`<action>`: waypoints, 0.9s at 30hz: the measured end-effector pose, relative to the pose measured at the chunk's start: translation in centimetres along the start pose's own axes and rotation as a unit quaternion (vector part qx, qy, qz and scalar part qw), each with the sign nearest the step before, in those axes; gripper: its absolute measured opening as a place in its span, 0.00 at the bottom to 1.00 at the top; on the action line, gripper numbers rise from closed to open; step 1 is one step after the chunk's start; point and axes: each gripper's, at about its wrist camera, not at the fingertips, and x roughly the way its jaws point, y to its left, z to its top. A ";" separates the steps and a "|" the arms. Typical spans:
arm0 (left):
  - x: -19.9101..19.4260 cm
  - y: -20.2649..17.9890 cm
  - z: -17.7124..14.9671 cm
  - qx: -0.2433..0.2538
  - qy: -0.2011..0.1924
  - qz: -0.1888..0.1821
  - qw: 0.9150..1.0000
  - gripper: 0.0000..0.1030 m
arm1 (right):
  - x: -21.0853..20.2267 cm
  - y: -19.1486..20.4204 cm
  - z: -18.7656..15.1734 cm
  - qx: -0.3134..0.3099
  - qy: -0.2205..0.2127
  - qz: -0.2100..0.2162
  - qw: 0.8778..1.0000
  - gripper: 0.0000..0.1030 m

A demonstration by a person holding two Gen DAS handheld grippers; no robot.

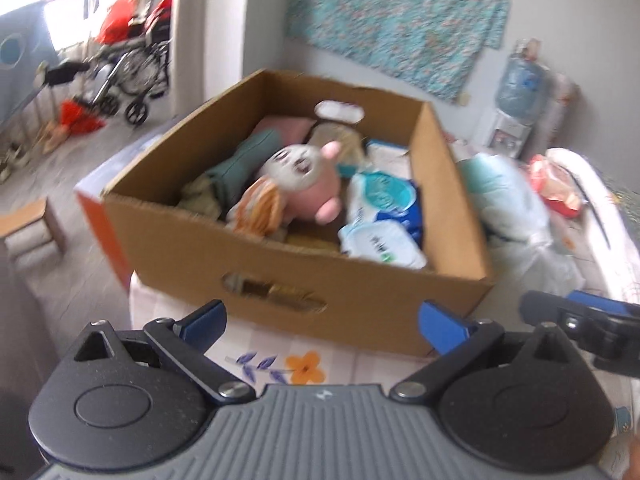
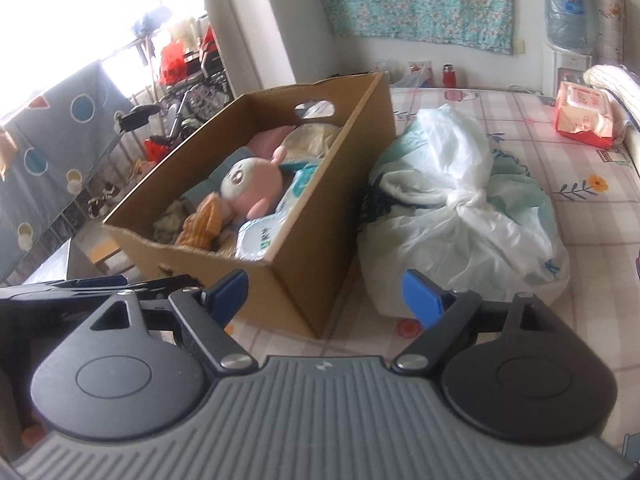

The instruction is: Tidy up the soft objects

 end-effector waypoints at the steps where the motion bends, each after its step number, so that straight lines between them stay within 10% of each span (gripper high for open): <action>1: 0.1 0.2 -0.2 -0.005 0.004 0.002 1.000 1.00 | -0.1 0.2 -0.1 -0.004 0.001 0.002 1.000 0.82; 27: -0.1 -0.4 -0.5 0.024 0.001 0.012 1.000 1.00 | 2.2 1.4 -0.3 -0.040 0.030 -0.037 0.998 0.82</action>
